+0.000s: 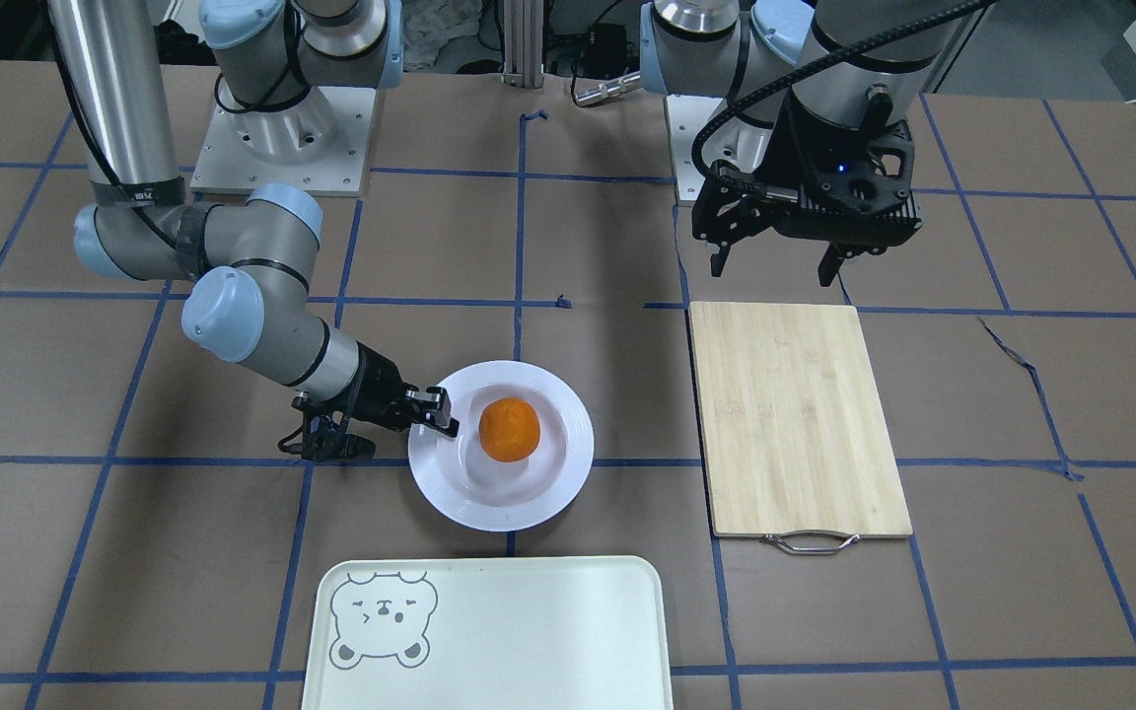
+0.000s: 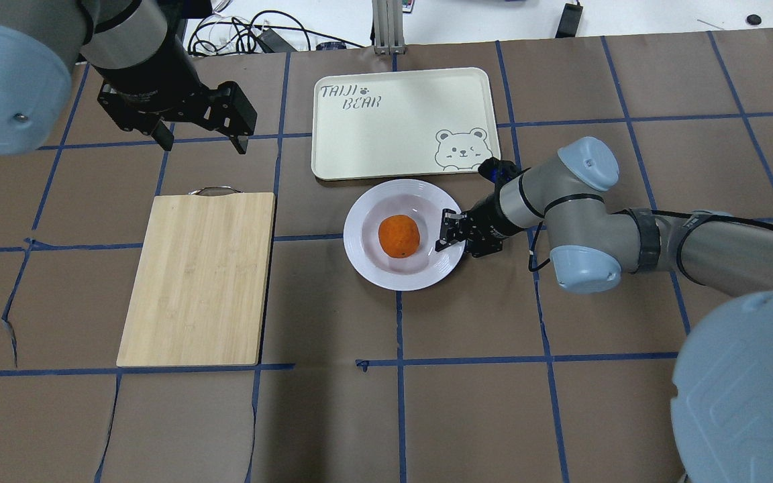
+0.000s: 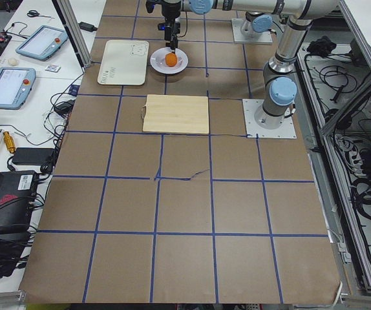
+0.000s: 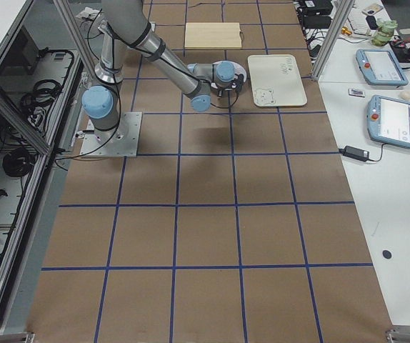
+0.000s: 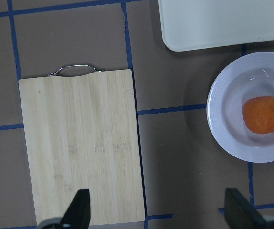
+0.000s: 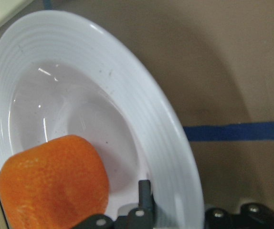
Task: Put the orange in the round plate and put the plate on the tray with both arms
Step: 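Close the right gripper on the plate rim, then lift the plate with the right gripper and carry it onto the bear tray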
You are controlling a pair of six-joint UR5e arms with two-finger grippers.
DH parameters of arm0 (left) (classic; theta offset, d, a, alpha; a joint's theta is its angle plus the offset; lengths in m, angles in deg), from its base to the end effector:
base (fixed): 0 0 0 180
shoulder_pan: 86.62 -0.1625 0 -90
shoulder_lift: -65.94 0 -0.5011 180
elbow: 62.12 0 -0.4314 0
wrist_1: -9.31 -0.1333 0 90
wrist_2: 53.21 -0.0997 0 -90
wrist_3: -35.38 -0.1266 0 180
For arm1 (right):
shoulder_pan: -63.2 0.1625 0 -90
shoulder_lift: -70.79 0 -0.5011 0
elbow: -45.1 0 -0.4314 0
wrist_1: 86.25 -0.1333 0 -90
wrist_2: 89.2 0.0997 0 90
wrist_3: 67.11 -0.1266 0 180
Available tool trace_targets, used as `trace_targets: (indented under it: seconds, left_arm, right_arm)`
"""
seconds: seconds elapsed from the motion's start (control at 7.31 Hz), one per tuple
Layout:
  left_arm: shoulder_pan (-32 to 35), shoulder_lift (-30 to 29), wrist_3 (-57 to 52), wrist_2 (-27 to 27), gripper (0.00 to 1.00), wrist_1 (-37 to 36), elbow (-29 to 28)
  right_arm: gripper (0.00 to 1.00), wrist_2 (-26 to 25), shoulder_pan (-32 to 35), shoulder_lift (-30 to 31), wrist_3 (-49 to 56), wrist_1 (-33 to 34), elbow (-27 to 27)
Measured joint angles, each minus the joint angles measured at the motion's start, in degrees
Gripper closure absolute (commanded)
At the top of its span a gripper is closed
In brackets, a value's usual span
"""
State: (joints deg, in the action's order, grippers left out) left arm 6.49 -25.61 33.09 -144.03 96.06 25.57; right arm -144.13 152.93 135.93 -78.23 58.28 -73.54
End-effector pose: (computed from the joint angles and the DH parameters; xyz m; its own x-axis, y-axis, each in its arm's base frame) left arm -0.1613 -0.5453 0.5498 -0.9955 0.0930 -0.0171 0.0940 0.9932 -0.0693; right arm 0.2034 -0.5698 0.1686 -0.8022 0.1865 -0.5672 0.1625 0.9823 0.0932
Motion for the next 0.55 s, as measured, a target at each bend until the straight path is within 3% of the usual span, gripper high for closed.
trace_targets:
  seconds: [0.41,0.55]
  left_arm:
    - [-0.04,0.05,0.0,-0.04,0.0,0.0,0.02]
    - [-0.04,0.06,0.0,-0.01,0.0,0.0,0.02]
  right_arm:
    - [1.0,0.3,-0.01,0.36,-2.06,0.03,0.18]
    - [1.0,0.45,-0.08,0.46,-3.21,0.05,0.31]
